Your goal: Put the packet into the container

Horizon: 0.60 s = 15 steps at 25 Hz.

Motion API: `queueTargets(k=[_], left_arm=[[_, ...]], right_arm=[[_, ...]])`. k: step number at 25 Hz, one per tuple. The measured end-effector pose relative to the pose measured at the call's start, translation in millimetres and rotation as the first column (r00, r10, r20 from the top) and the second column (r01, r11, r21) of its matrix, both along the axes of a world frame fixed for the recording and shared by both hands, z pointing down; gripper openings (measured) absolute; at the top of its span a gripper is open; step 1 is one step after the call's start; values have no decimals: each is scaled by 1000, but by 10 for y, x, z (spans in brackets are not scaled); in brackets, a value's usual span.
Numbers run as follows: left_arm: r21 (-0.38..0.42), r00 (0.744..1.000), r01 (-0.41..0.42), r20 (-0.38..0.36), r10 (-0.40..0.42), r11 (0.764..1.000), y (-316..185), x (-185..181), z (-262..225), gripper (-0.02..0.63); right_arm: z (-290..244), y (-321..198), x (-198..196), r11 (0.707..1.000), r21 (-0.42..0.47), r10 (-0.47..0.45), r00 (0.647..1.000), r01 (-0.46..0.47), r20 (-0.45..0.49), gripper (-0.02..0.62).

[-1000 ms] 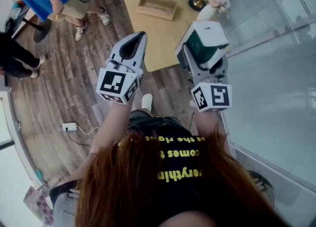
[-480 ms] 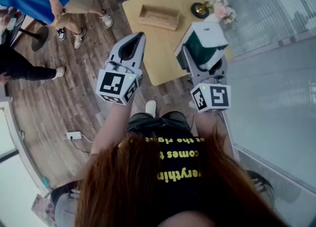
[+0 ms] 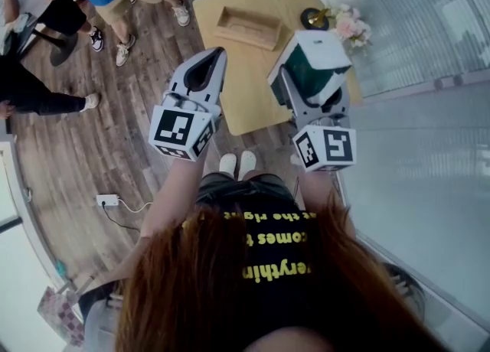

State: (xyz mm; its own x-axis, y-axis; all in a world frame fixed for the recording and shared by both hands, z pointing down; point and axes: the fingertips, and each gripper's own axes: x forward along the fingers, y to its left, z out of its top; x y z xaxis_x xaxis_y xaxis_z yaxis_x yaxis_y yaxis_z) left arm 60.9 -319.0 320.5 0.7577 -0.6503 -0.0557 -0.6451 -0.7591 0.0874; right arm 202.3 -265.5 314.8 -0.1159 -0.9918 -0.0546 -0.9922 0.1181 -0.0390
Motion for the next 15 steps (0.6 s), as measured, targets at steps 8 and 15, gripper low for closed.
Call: queueTargets(k=[8, 15], left_arm=[[-2, 999, 43, -1, -43, 999, 18, 160, 14, 0], [-17, 999, 33, 12, -33, 999, -13, 171, 52, 0]], right_arm=[[-8, -42, 173, 999, -4, -42, 999, 42, 2, 394], [50, -71, 201, 999, -23, -34, 999, 34, 9, 394]])
